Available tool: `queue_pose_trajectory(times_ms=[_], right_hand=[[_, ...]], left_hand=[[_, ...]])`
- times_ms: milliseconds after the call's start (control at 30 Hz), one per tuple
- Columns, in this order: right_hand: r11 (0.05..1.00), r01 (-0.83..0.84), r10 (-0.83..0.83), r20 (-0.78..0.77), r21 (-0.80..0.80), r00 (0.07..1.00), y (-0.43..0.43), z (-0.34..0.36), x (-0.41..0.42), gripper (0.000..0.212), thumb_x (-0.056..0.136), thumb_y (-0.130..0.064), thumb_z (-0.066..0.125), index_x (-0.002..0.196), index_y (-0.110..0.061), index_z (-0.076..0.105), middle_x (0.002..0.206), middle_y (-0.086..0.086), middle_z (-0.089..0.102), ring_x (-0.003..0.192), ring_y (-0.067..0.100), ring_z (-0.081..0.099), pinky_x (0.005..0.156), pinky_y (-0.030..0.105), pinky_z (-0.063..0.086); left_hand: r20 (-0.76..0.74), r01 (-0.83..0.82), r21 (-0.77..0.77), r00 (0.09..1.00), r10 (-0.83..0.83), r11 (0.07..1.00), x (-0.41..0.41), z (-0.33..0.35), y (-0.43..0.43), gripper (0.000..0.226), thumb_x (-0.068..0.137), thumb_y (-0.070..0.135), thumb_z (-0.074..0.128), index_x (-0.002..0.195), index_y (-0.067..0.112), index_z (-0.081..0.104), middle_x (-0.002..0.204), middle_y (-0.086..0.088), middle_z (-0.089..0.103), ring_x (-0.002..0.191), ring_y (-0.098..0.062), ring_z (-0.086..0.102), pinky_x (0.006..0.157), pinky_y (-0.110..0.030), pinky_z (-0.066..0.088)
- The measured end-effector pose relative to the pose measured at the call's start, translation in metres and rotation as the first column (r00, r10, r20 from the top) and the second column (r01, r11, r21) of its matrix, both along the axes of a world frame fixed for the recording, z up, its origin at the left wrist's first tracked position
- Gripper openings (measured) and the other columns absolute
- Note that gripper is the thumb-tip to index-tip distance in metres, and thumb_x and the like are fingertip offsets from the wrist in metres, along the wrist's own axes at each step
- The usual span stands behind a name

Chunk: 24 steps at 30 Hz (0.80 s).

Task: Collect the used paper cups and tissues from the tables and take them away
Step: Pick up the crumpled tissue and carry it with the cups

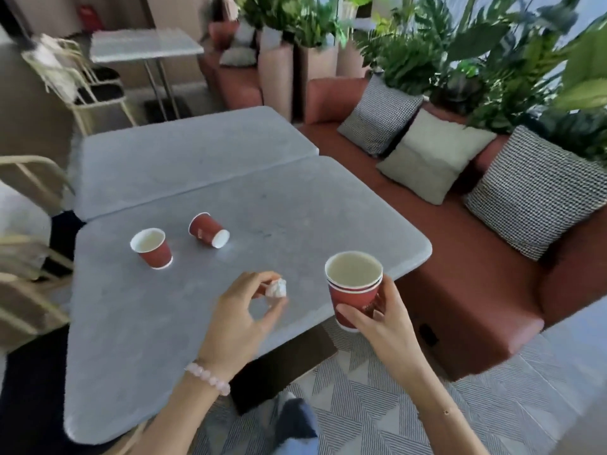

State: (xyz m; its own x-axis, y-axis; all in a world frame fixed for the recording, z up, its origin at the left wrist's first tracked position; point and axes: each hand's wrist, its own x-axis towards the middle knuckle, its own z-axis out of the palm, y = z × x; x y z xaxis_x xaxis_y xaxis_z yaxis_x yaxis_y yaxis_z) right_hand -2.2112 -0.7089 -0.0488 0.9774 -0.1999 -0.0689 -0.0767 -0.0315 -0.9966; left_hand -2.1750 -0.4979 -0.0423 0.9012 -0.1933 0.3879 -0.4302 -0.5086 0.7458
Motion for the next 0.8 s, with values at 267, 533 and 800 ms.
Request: queue_pose_trajectory(times_ms=[267,533,800], right_hand=[[0.977,-0.213,0.211,-0.061,-0.021,0.976,0.02,-0.009,0.119,0.063,0.076,0.006,0.072,0.129,-0.014,0.044,0.115,0.001,0.06,0.09,-0.007,0.063,0.065,0.01,0.051],[0.924,-0.38,0.376,-0.076,-0.043,0.923,0.055,-0.016,0.205,0.061,0.075,0.008,0.072,0.124,-0.017,0.047,0.109,-0.002,0.062,0.083,-0.009,0.063,0.065,0.01,0.05],[0.837,-0.545,0.536,-0.117,-0.057,0.836,0.072,-0.027,0.244,0.058,0.074,0.0,0.075,0.121,-0.021,0.049,0.108,-0.008,0.063,0.086,-0.01,0.062,0.069,0.011,0.049]], left_hand=[[-0.035,-0.19,-0.052,0.981,0.189,0.98,0.081,-0.013,0.023,0.017,0.075,0.023,0.066,0.092,0.019,0.063,0.093,0.014,0.061,0.082,-0.005,0.06,0.08,-0.01,0.043],[-0.1,-0.348,-0.041,0.934,0.343,0.937,0.122,-0.021,0.044,0.018,0.075,0.03,0.059,0.09,0.021,0.061,0.09,0.013,0.061,0.083,-0.006,0.06,0.08,-0.013,0.045],[-0.067,-0.506,0.027,0.86,0.506,0.862,0.134,-0.024,0.044,0.022,0.074,0.013,0.067,0.095,0.017,0.063,0.087,0.013,0.061,0.083,0.002,0.057,0.075,-0.007,0.041]])
